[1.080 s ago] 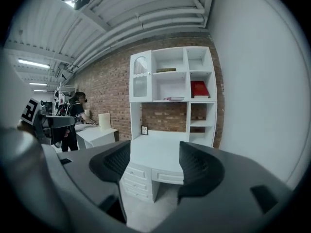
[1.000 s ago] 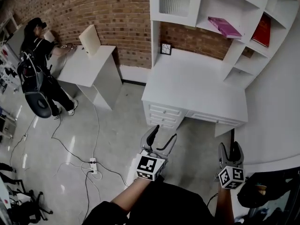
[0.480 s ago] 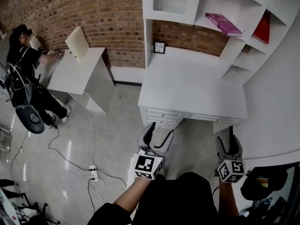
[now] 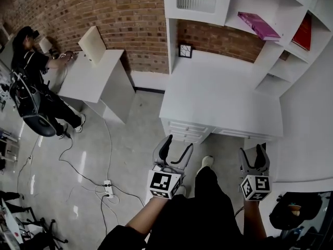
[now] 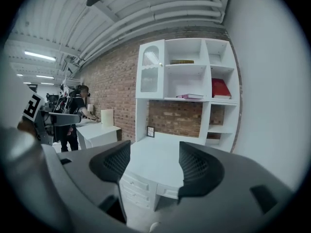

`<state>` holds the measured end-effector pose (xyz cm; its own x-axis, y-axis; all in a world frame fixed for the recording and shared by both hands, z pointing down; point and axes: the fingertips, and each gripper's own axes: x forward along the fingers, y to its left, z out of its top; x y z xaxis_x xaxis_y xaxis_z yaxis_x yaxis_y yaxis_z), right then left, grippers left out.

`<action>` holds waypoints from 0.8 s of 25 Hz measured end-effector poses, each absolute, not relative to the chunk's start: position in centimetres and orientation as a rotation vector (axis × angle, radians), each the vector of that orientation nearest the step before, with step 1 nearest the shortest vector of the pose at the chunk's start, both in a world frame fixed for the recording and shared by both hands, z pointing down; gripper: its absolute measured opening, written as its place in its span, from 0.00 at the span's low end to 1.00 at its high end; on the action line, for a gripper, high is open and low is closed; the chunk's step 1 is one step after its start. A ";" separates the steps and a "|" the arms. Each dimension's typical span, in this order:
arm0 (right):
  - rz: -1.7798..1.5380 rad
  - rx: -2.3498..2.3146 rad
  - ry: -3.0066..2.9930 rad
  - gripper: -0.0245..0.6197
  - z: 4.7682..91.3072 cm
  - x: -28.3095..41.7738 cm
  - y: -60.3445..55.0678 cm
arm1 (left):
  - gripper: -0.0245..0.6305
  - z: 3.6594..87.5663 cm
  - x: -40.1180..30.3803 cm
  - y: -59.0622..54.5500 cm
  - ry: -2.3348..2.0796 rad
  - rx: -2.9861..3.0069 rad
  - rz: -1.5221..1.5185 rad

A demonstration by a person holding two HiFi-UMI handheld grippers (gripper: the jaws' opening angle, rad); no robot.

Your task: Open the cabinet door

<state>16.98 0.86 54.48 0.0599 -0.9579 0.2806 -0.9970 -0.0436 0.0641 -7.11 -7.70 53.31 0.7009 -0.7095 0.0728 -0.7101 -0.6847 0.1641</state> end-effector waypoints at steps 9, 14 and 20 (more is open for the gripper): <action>0.278 2.126 -2.018 0.50 54.3 22.3 -5.7 | 0.49 52.7 -3.2 -13.8 -1.226 2.706 0.036; 0.280 2.147 -2.043 0.50 54.2 26.4 -10.0 | 0.49 52.0 1.0 -17.8 -1.239 2.732 0.047; 0.291 2.160 -2.076 0.50 53.7 31.4 -14.3 | 0.49 50.1 6.1 -21.8 -1.254 2.766 0.053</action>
<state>31.44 -14.35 53.75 0.0340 -0.9729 0.2287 -0.9983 -0.0439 -0.0383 6.15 -21.85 50.11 0.6596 -0.7479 0.0748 -0.7515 -0.6548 0.0805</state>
